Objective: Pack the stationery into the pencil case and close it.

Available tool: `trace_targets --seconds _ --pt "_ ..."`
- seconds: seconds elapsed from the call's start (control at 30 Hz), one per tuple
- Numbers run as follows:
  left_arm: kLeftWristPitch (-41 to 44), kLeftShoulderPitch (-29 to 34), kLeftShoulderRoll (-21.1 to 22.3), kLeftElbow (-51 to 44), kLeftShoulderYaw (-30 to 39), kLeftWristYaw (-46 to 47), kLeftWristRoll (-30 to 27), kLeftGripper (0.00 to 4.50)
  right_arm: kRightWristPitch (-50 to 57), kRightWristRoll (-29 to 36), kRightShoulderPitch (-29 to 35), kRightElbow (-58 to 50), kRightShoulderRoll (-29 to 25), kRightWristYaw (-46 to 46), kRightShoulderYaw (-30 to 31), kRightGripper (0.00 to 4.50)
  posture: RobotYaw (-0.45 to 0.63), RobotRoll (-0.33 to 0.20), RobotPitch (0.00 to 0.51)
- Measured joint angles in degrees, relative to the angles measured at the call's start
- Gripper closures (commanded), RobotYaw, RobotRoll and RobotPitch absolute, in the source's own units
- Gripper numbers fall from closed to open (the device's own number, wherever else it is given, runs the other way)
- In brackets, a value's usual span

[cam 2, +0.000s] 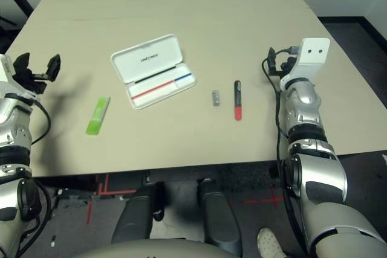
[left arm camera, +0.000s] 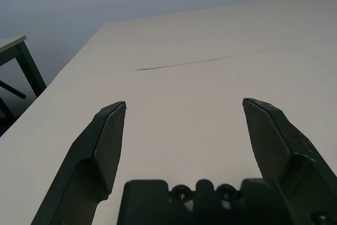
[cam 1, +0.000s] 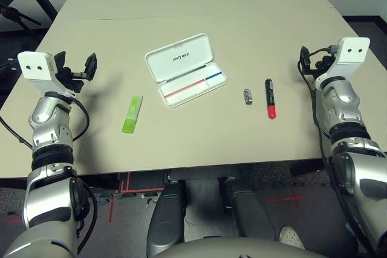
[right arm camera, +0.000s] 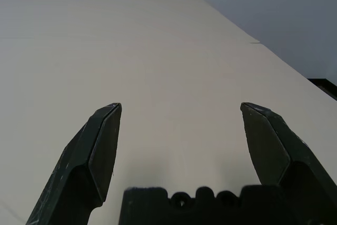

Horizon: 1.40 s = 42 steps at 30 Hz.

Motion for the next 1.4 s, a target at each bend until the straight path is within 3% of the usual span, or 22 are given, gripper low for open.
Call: trace_targets --seconds 0.57,0.87,1.13,1.4 --pt "0.6 0.3 -0.5 -0.6 -0.3 -0.1 0.0 0.04 1.4 0.7 1.8 -3.6 -0.6 3.1 -0.1 0.00 -0.04 0.000 0.205" --pt "1.0 0.3 -0.5 -0.7 -0.7 -0.7 0.0 0.04 13.8 3.1 4.5 -15.9 -3.8 19.3 3.0 0.00 -0.04 0.000 0.183" --pt "2.2 1.4 -0.6 -4.3 -1.5 -2.8 -0.1 0.04 27.8 3.7 7.6 -29.6 -11.6 40.8 12.5 0.00 -0.02 0.000 0.162" --pt "4.7 4.3 -0.6 -10.5 -3.2 -5.5 -0.1 0.04 34.5 3.2 7.8 -35.8 -15.6 50.4 17.6 0.00 0.01 0.000 0.161"
